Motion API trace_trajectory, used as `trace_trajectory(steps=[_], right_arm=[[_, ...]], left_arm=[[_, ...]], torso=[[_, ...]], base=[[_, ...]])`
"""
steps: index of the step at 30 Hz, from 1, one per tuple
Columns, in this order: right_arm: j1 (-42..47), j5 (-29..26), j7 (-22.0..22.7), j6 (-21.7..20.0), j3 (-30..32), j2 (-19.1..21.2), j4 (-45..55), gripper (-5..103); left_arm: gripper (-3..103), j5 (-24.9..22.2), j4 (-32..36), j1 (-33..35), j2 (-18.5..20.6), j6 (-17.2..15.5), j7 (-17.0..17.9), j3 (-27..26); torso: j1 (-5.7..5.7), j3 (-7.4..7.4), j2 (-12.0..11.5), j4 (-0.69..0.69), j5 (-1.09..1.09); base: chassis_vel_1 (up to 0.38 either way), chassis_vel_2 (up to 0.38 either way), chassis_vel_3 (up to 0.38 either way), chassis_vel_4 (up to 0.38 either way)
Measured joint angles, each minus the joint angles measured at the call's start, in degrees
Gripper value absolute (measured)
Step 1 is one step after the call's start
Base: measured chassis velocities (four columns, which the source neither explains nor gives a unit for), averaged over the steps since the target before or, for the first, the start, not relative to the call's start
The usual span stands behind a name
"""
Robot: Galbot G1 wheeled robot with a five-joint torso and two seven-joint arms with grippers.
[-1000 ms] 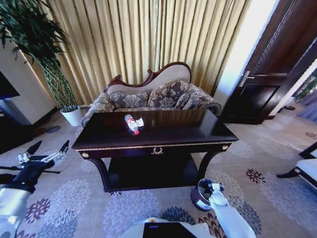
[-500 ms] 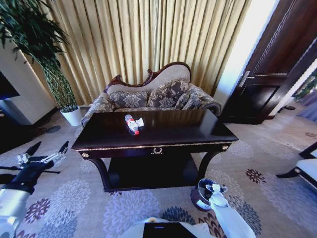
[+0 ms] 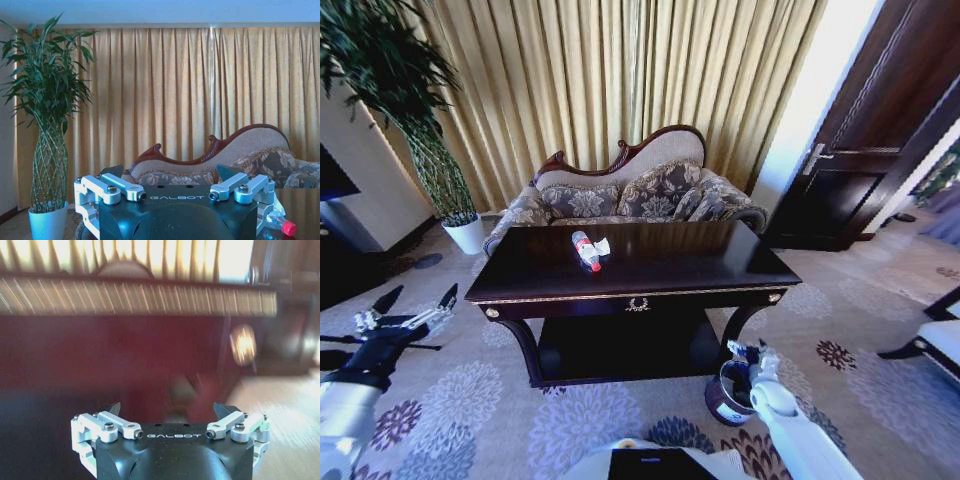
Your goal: Move to the front of the table and place the trash on the table into the trash bin.
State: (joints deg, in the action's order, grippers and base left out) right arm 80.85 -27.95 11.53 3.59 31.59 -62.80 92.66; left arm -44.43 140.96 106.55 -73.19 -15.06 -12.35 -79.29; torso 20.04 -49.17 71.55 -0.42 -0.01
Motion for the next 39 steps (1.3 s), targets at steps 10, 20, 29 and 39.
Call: trace_trajectory(steps=[10,20,29,39], right_arm=[[14.1,1.2,-1.6,-0.5,4.6,-2.0,26.5,100],[15.0,7.0,1.5,-10.2,-2.6,-2.1,41.4,100],[13.3,8.3,4.0,-15.0,-6.0,-2.0,43.3,100],[12.9,8.3,4.5,-15.3,-6.2,-2.2,43.7,100]], left_arm=[[100,-0.2,0.0,-0.1,0.0,0.1,0.1,-0.1],[100,-1.4,0.2,-0.2,0.0,0.0,0.2,-0.8],[100,-2.6,0.2,-0.1,0.3,-0.2,0.2,-1.9],[100,-1.6,0.5,-0.2,0.3,-3.9,1.3,-2.0]], torso=[[-0.01,0.0,0.0,-0.01,0.0],[-0.01,0.0,0.0,0.0,0.01],[0.0,-0.01,0.0,-0.01,0.02],[-0.01,0.0,0.0,-0.01,0.01]], base=[[0.0,0.0,0.0,0.0],[0.0,0.0,0.0,0.0],[0.0,0.0,0.0,0.0],[-0.038,0.031,0.038,-0.035]])
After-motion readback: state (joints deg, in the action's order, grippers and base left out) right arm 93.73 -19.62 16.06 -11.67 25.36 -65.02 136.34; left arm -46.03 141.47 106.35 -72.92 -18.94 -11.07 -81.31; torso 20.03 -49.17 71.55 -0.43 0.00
